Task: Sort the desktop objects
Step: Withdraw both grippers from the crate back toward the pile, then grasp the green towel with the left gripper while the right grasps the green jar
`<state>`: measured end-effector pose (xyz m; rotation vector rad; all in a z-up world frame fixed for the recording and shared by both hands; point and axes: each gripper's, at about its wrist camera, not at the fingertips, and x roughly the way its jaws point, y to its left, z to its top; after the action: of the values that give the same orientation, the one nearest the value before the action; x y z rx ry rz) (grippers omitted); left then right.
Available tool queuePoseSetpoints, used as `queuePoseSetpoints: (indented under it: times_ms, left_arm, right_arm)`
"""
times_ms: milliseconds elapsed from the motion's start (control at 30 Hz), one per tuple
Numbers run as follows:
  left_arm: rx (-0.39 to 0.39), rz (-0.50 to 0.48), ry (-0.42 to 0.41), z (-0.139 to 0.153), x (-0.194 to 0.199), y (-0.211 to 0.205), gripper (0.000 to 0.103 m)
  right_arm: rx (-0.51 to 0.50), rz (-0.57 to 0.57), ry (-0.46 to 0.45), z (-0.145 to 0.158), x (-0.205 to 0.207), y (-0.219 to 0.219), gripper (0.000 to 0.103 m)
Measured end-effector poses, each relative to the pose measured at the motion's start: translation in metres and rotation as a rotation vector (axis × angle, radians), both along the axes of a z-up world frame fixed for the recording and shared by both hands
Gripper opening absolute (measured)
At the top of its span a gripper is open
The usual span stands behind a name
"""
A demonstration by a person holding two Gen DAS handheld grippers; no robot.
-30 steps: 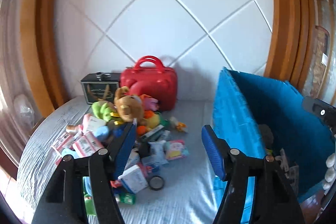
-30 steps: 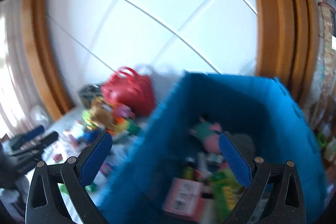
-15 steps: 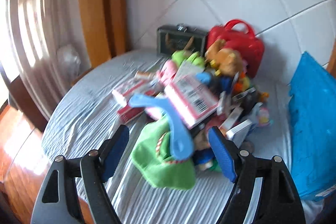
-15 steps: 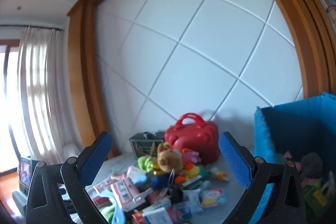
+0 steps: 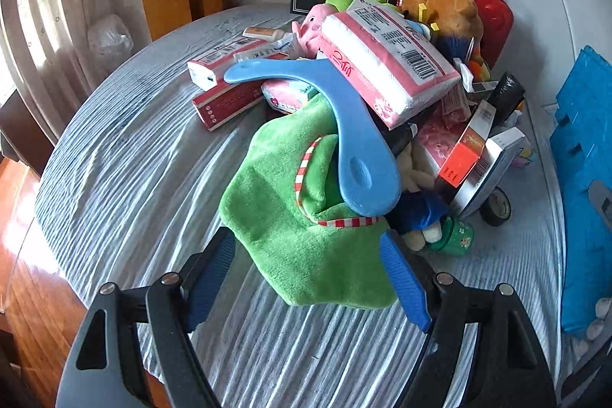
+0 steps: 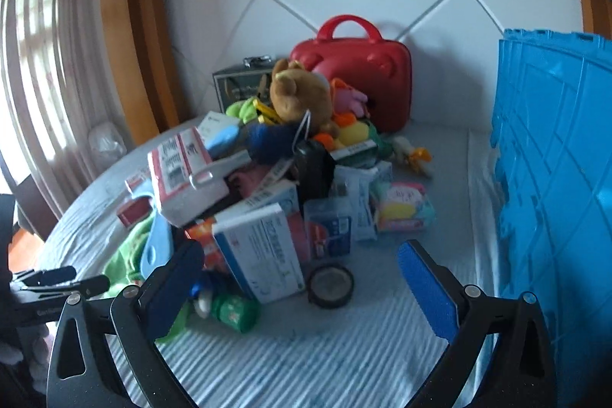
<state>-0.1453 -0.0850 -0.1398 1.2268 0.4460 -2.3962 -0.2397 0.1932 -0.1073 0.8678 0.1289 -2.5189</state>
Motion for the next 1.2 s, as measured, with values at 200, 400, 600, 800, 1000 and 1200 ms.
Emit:
queuePoseSetpoints:
  times_ms: [200, 400, 600, 800, 1000, 1200]
  left_arm:
    - [0.023, -0.036, -0.021, -0.013, -0.018, 0.004, 0.078]
    - [0.104, -0.06, -0.077, -0.049, -0.036, 0.004, 0.078]
    - [0.059, -0.07, -0.128, -0.077, -0.047, -0.004, 0.077]
    - [0.081, -0.074, -0.108, -0.075, -0.019, -0.033, 0.051]
    - [-0.09, 0.01, -0.163, -0.064, 0.017, -0.069, 0.05]
    - [-0.014, -0.006, -0.128, -0.059, 0.038, -0.089, 0.04]
  right_arm:
    - [0.046, -0.031, -0.055, -0.013, -0.004, 0.008, 0.103]
    - [0.108, 0.022, -0.197, -0.048, -0.012, -0.005, 0.103]
    - [0.146, 0.09, -0.31, -0.074, -0.012, -0.032, 0.103]
    - [0.172, 0.132, -0.368, -0.097, -0.009, -0.063, 0.074]
    - [0.151, 0.144, -0.405, -0.106, -0.016, -0.079, 0.073]
    - [0.157, 0.148, -0.407, -0.116, -0.017, -0.096, 0.071]
